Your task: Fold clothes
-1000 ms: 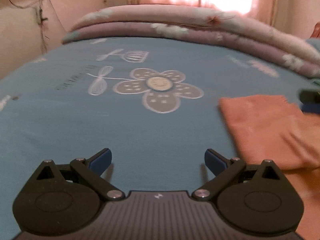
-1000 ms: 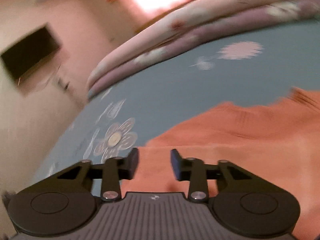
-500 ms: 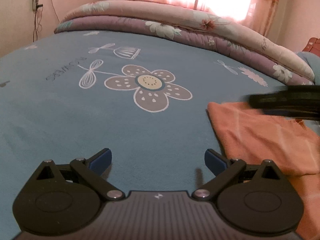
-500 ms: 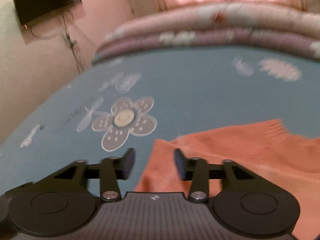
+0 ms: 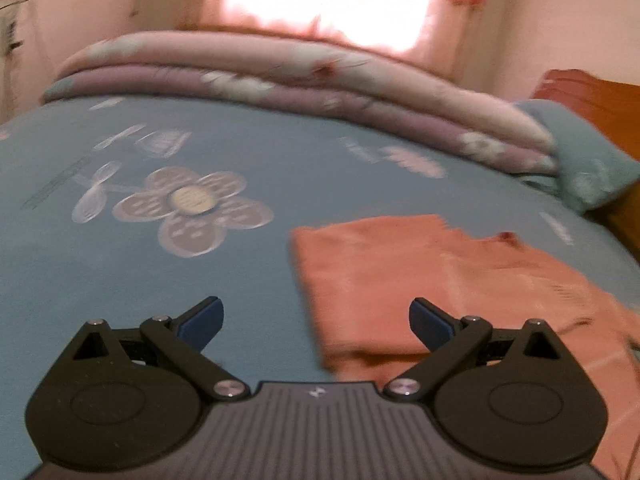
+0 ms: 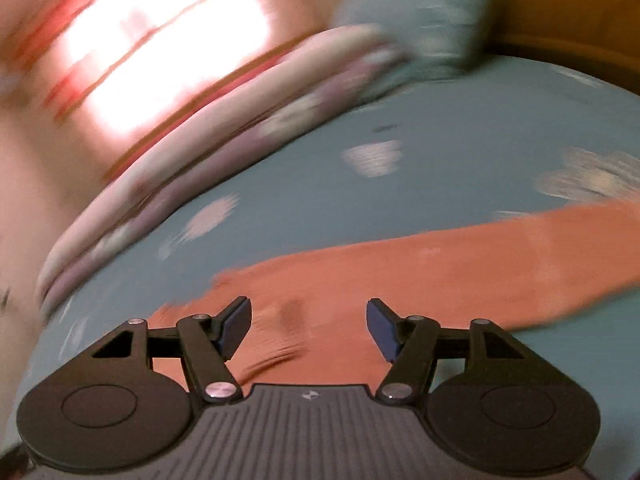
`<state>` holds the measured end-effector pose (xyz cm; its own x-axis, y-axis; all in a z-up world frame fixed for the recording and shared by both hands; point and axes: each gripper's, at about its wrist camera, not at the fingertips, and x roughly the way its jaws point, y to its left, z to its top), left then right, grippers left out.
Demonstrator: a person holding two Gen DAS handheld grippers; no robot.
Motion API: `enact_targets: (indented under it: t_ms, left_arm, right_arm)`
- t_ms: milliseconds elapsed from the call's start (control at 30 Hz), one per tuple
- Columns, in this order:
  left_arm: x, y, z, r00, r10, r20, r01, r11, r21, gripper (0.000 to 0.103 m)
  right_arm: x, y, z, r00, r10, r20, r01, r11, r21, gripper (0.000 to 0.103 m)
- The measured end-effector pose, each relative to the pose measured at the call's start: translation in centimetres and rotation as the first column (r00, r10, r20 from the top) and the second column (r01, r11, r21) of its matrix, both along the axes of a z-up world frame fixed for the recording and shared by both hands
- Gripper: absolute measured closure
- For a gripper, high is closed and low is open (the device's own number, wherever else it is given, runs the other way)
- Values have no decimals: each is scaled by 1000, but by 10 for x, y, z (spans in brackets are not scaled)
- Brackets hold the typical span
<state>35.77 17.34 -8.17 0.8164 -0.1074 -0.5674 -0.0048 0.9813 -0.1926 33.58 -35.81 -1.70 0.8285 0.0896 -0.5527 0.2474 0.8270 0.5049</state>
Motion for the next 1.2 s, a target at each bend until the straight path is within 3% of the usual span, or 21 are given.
enact_targets:
  t_ms: [133,367,567,700,833,933,1200]
  left_arm:
    - [-4,-22,3,998,-62,19,61,998,24,4]
    - [-11,-62,8,984,-169,49,166,984,69,4]
    - [-7,-79,-1,982,-186,14,183,976,122,4]
    - [-5,-82,-6,983,-184,5,181,973,143,4]
    - [-2,-85,-12,984,-176,-17,177,971,158,4]
    - [-1,-89,-16,981,-192,-27,194,967,166,4]
    - [-2,-93,-18,977,-213,-33,215,963,164,4]
  right_arm:
    - [-36,-71,-35,975,-222,-20,223,969,106,34]
    - [-83,-137,-87,887,-457,-57,458,863,214,31]
    - [-111,-179,-114,805,-593,1,551,748,370,31]
    - [-116,-204,-125,772,-636,21,572,708,415,32]
    - [-109,-217,-126,751,-660,16,598,691,406,31]
    - [-100,-220,-124,748,-663,23,609,700,372,29]
    - [-76,-224,-125,739,-665,110,610,729,310,9]
